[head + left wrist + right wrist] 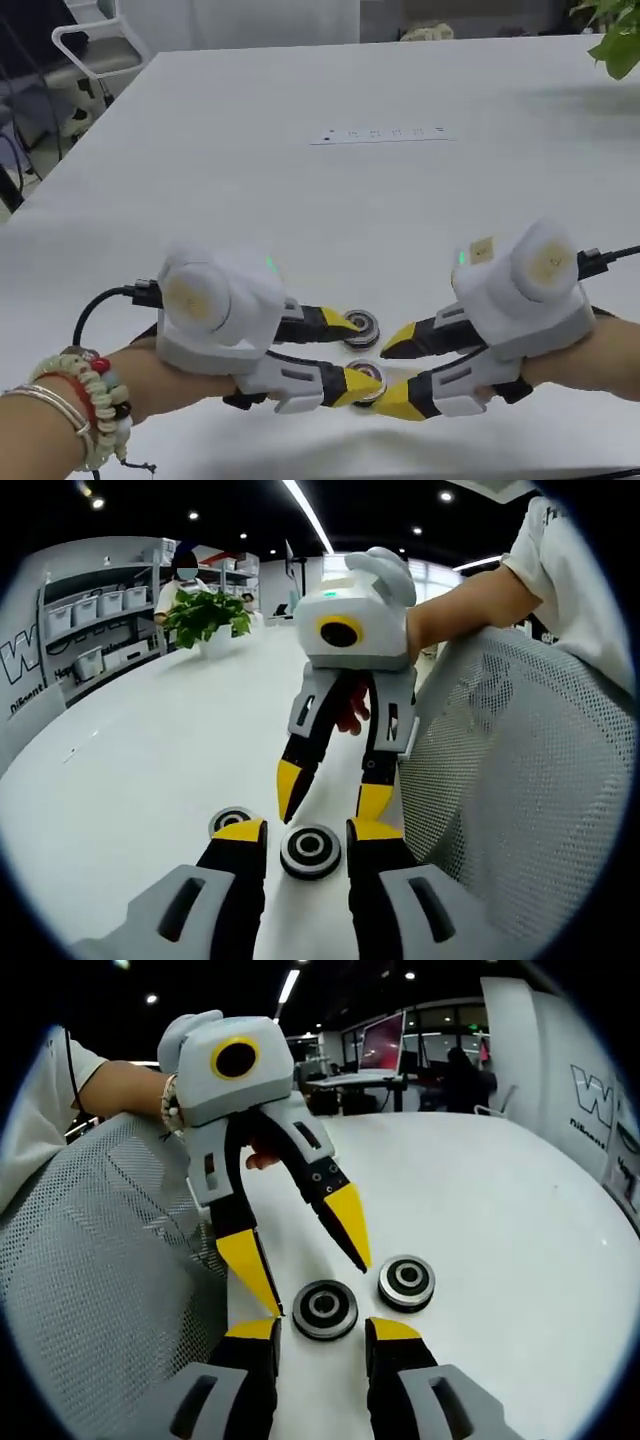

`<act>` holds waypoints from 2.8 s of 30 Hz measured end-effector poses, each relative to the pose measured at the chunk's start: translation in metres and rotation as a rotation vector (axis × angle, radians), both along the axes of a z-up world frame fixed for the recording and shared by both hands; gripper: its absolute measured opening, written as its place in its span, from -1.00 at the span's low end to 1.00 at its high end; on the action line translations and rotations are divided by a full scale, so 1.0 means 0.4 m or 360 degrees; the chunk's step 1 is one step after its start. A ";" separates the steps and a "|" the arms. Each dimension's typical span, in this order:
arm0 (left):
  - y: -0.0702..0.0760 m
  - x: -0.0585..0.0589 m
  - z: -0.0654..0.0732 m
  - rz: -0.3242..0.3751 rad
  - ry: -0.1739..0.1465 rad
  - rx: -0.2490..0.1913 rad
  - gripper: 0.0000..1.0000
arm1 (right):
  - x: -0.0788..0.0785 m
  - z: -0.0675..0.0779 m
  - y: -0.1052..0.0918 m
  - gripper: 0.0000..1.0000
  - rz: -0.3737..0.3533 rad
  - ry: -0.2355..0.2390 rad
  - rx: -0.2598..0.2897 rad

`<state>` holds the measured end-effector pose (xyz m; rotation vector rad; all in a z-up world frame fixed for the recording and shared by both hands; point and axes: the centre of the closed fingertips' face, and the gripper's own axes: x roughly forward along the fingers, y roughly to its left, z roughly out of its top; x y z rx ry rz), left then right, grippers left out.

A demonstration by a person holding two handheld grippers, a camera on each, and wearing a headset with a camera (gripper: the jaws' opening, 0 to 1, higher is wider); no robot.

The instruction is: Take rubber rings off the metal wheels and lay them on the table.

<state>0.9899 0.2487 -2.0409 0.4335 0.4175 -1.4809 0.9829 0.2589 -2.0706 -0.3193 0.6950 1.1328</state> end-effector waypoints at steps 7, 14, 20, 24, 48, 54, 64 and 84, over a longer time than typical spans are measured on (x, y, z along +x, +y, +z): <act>0.006 0.005 -0.027 -0.0025 -0.0035 0.0067 -0.60 | 0.002 -0.010 0.003 -0.42 0.0026 -0.0033 -0.0041; 0.011 0.004 -0.050 -0.0036 -0.0022 0.0099 -0.75 | 0.002 -0.018 0.003 -0.48 0.0025 -0.0036 -0.0057; 0.013 0.001 -0.045 -0.0063 -0.0047 0.0083 -0.81 | 0.004 -0.016 0.004 -0.49 0.0019 -0.0039 -0.0053; 0.013 0.003 -0.043 -0.0072 -0.0049 0.0056 -0.81 | 0.006 -0.016 0.004 -0.50 0.0019 -0.0041 -0.0051; 0.009 0.003 -0.044 -0.0077 -0.0040 0.0015 -0.84 | 0.001 -0.011 -0.015 -0.67 0.0052 -0.0029 -0.0060; 0.008 0.003 -0.044 -0.0076 -0.0036 0.0003 -0.84 | 0.000 -0.015 -0.025 -0.83 0.0094 -0.0064 -0.0116; 0.009 0.002 -0.046 -0.0075 -0.0036 0.0000 -0.84 | 0.002 -0.018 -0.028 -0.92 0.0101 -0.0079 -0.0155; 0.013 0.011 -0.048 -0.0045 -0.0043 0.0001 -0.85 | 0.027 -0.032 -0.040 -1.00 -0.0378 0.0288 -0.0048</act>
